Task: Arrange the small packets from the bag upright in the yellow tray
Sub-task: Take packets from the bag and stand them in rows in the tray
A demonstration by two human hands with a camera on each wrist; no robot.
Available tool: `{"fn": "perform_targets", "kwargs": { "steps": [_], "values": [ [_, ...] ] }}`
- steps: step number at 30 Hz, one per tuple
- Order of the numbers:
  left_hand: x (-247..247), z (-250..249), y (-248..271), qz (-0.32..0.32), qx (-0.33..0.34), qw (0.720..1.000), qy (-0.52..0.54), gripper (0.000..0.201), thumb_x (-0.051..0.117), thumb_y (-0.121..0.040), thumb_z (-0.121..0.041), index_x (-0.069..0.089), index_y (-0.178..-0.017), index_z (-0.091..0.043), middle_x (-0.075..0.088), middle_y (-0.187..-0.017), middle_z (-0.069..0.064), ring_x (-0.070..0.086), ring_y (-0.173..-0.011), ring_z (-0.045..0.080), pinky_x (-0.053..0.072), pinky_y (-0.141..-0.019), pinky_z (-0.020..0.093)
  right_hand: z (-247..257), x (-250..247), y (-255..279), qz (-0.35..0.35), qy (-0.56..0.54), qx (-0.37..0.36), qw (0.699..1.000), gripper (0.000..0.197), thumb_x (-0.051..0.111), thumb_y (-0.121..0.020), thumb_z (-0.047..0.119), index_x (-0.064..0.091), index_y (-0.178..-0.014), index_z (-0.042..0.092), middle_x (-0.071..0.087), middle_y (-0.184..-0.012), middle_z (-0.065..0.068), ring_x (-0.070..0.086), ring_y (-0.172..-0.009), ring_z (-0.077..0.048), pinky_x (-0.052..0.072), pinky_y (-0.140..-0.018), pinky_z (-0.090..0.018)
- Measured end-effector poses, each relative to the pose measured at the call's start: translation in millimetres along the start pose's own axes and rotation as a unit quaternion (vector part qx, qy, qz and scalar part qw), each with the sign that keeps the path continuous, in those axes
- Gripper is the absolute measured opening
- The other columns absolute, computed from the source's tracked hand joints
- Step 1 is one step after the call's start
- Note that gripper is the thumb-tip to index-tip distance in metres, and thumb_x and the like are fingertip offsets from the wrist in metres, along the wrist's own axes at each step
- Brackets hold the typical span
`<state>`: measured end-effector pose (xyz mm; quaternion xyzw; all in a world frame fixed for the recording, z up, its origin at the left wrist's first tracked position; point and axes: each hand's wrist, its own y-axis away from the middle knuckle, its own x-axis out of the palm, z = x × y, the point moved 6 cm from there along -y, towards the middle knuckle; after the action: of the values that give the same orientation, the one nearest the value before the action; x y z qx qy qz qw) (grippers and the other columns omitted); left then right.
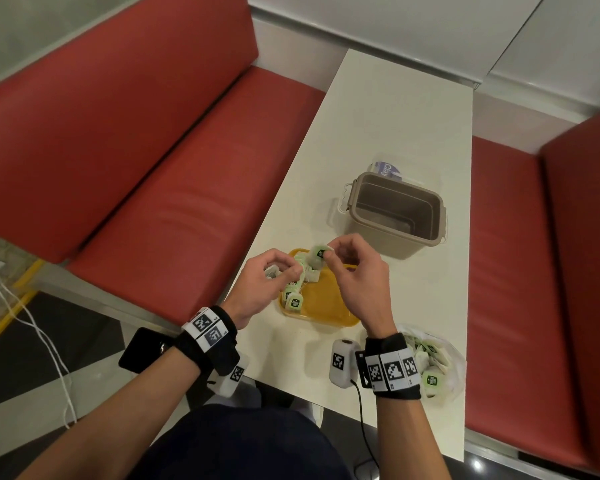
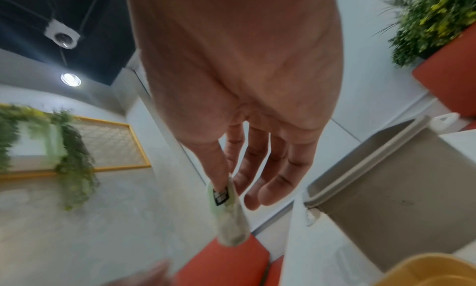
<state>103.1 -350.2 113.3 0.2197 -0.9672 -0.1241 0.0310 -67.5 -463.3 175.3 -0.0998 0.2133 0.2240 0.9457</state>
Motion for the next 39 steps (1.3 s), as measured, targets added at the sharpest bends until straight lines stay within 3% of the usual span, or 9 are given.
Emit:
{"fn": "perform_targets", "kwargs": {
  "steps": [3, 6, 9, 14, 19, 26, 30, 33, 39],
  "values": [
    [-8, 18, 1, -0.019, -0.041, 0.999, 0.017, 0.014, 0.076, -0.101, -0.028, 0.073, -0.104, -0.015, 0.069, -0.091, 0.008, 0.053, -0.07, 0.012, 0.041, -0.053, 0.02, -34, -3, -11, -0.033, 0.052, 0.042, 0.997, 0.008, 0.078, -0.1, 0.024, 0.07, -0.1, 0.027, 0.074, -0.09, 0.016, 0.068, -0.09, 0.001, 0.051, -0.076, -0.014],
    [-15, 31, 6, -0.018, -0.071, 0.997, 0.008, 0.012, 0.077, -0.1, -0.029, 0.075, -0.105, -0.017, 0.063, -0.088, 0.007, 0.048, -0.075, 0.022, 0.038, -0.054, 0.026, -75, 12, -20, -0.008, 0.098, 0.091, 0.991, 0.005, 0.076, -0.101, 0.02, 0.071, -0.101, 0.022, 0.071, -0.09, 0.017, 0.065, -0.086, 0.002, 0.053, -0.082, -0.021],
    [-20, 39, 13, -0.015, -0.094, 0.995, 0.0, 0.013, 0.076, -0.1, -0.024, 0.073, -0.11, -0.016, 0.065, -0.088, 0.005, 0.051, -0.075, 0.019, 0.038, -0.054, 0.026, -105, 38, -24, 0.053, 0.142, 0.111, 0.982, 0.007, 0.075, -0.101, 0.014, 0.07, -0.103, 0.019, 0.072, -0.093, 0.007, 0.067, -0.088, -0.011, 0.058, -0.088, -0.032],
    [-26, 48, 21, -0.018, -0.113, 0.993, -0.024, 0.008, 0.072, -0.1, -0.018, 0.074, -0.107, -0.019, 0.071, -0.089, 0.003, 0.052, -0.072, 0.015, 0.04, -0.056, 0.026, -133, 72, -34, 0.113, 0.177, 0.15, 0.966, 0.01, 0.073, -0.101, 0.015, 0.069, -0.1, 0.024, 0.072, -0.098, 0.003, 0.07, -0.096, -0.02, 0.056, -0.083, -0.032],
    [-30, 52, 24, -0.027, -0.115, 0.993, -0.021, 0.008, 0.073, -0.098, -0.022, 0.073, -0.107, -0.021, 0.071, -0.087, 0.002, 0.054, -0.073, 0.014, 0.041, -0.056, 0.027, -142, 81, -40, 0.067, 0.172, 0.162, 0.969, 0.008, 0.07, -0.101, 0.01, 0.071, -0.104, 0.017, 0.075, -0.103, -0.005, 0.068, -0.093, -0.023, 0.05, -0.08, -0.029],
    [-30, 51, 26, -0.033, -0.128, 0.991, 0.013, 0.019, 0.077, -0.099, -0.025, 0.069, -0.116, -0.02, 0.061, -0.079, -0.001, 0.053, -0.072, 0.016, 0.044, -0.064, 0.033, -146, 85, -34, 0.03, 0.169, 0.156, 0.973, 0.015, 0.072, -0.098, 0.007, 0.065, -0.108, 0.016, 0.072, -0.1, 0.001, 0.071, -0.097, -0.024, 0.055, -0.082, -0.031],
    [-24, 42, 23, -0.035, -0.139, 0.984, 0.102, 0.022, 0.07, -0.103, -0.019, 0.066, -0.122, -0.01, 0.056, -0.082, 0.003, 0.05, -0.072, 0.017, 0.041, -0.067, 0.032, -129, 68, -30, -0.011, 0.145, 0.149, 0.978, 0.019, 0.072, -0.098, 0.011, 0.061, -0.109, 0.021, 0.072, -0.101, 0.0, 0.071, -0.093, -0.024, 0.062, -0.083, -0.043],
    [-19, 31, 20, -0.043, -0.152, 0.97, 0.182, 0.027, 0.065, -0.105, -0.029, 0.065, -0.124, -0.01, 0.057, -0.082, 0.003, 0.05, -0.069, 0.017, 0.037, -0.069, 0.035, -85, 52, -18, -0.022, 0.076, 0.118, 0.99, 0.015, 0.076, -0.1, 0.022, 0.065, -0.109, 0.023, 0.075, -0.099, 0.009, 0.072, -0.09, -0.009, 0.063, -0.082, -0.033],
    [-7, 13, 12, -0.042, -0.16, 0.947, 0.275, 0.031, 0.057, -0.107, -0.041, 0.065, -0.123, -0.015, 0.046, -0.075, -0.003, 0.048, -0.066, 0.013, 0.037, -0.071, 0.035, 18, 56, 29, 0.124, -0.039, 0.027, 0.991, 0.018, 0.08, -0.098, 0.036, 0.069, -0.096, 0.022, 0.074, -0.087, 0.012, 0.072, -0.082, -0.005, 0.055, -0.071, -0.021]
  ]
}}
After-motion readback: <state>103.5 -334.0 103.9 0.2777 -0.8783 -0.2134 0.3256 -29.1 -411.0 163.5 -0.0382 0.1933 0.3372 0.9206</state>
